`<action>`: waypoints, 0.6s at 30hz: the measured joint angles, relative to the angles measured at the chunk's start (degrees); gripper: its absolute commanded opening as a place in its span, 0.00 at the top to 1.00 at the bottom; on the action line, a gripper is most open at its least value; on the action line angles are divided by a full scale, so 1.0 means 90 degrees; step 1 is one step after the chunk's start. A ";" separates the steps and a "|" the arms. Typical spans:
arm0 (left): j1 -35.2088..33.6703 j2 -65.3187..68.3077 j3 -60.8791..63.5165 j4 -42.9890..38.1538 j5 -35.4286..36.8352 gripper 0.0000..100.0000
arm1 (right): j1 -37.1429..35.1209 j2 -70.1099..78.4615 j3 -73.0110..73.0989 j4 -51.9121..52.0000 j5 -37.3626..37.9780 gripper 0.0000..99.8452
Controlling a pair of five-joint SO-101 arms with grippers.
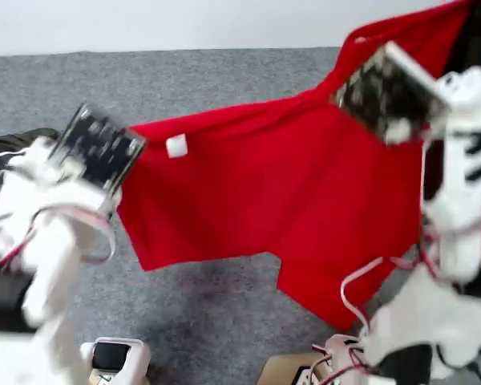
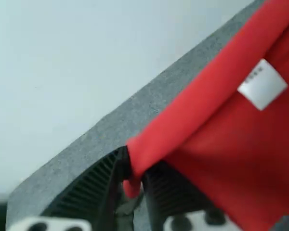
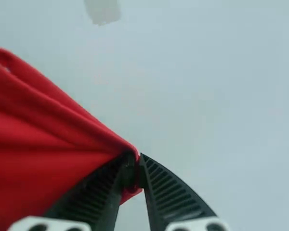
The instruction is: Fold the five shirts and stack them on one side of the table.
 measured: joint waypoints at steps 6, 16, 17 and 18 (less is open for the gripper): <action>0.0000 0.0020 0.2579 -0.2735 0.0000 1.00 | 0.0000 0.1153 0.0000 0.0000 -0.0293 0.99; -0.0137 0.0957 0.4015 -0.5411 0.0020 1.00 | 0.0000 0.2716 0.0010 -0.0234 -0.0352 0.99; -0.0176 0.1260 0.3888 -0.5538 0.0020 1.00 | 0.0000 0.2862 0.0010 -0.0361 -0.0352 0.99; -0.0195 0.1582 0.3712 -0.5617 0.0029 1.00 | 0.0000 0.2999 0.0010 -0.0488 -0.0352 0.99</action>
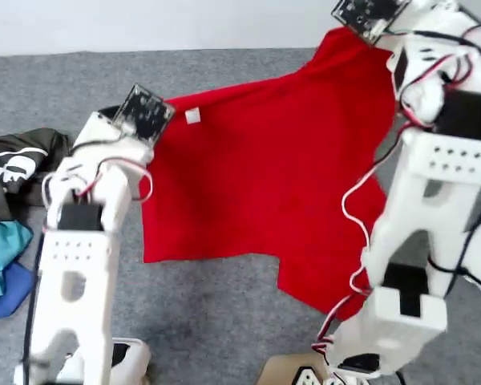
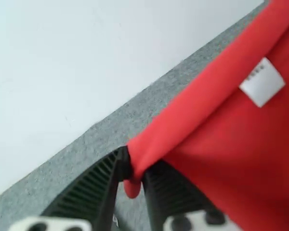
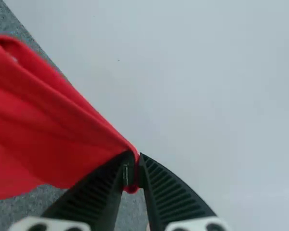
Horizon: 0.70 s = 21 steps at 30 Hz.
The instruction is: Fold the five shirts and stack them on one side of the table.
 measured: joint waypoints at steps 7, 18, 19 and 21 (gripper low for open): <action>-0.0039 0.2403 -0.1856 -0.0098 0.0000 1.00 | -0.0010 0.0869 0.0010 -0.0821 -0.0010 0.99; -0.0039 0.5568 -0.4796 -0.0088 0.0000 1.00 | -0.0010 0.1807 0.0049 -0.2042 0.0107 0.99; -0.0039 0.5792 -0.5089 -0.0059 0.0000 1.00 | -0.0029 0.1885 0.0049 -0.2178 0.0166 0.99; -0.0039 0.6222 -0.5685 0.0147 0.0000 1.00 | -0.0049 0.2002 0.0049 -0.2422 0.0234 0.99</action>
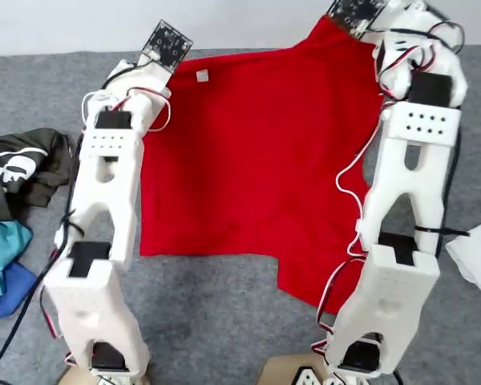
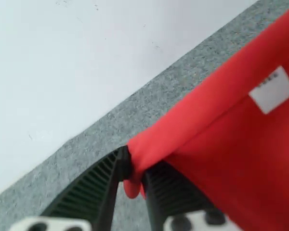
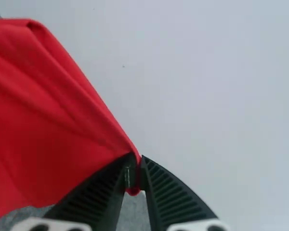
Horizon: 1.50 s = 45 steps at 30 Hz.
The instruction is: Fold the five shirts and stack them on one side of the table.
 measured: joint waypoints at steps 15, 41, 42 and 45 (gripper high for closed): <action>0.0342 0.1866 -0.3917 0.4718 -0.0987 1.00 | 0.0000 0.0078 0.0000 0.1104 0.0674 0.99; 0.0469 0.1875 -0.4112 0.7092 -0.2071 1.00 | -0.0195 -0.1260 -0.0010 0.5841 0.1065 0.99; 0.0479 0.1875 -0.3966 0.7092 -0.2129 1.00 | -0.0186 -0.1260 -0.0010 0.5841 0.1065 0.99; 0.0479 0.1875 -0.3536 0.7092 -0.2325 1.00 | -0.0215 -0.1328 0.0156 0.5841 0.1065 0.99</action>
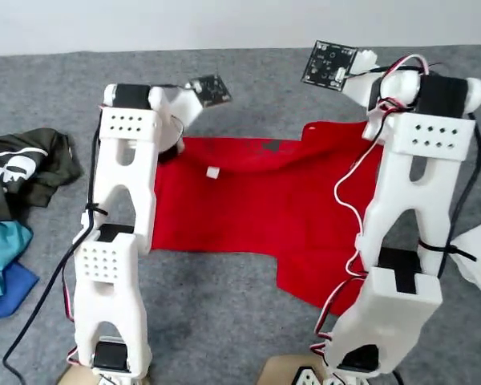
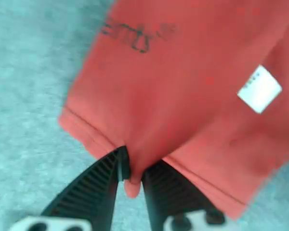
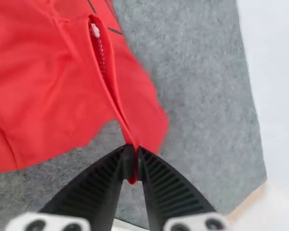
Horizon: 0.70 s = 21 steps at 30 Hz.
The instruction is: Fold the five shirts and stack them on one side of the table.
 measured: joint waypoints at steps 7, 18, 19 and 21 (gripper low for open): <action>0.0049 0.0000 0.0703 0.0000 -0.0205 1.00 | 0.0000 -0.1280 0.1846 0.0000 -0.0147 0.99; 0.0195 0.0000 0.1602 0.0000 -0.0449 1.00 | 0.0000 -0.3077 0.4845 0.0000 -0.0547 0.99; 0.0195 0.0000 0.1709 0.0000 -0.0508 1.00 | 0.0000 -0.3214 0.5099 0.0000 -0.0547 0.99; 0.0195 0.0000 0.1905 0.0000 -0.0557 1.00 | 0.0000 -0.3497 0.5578 0.0000 -0.0557 0.99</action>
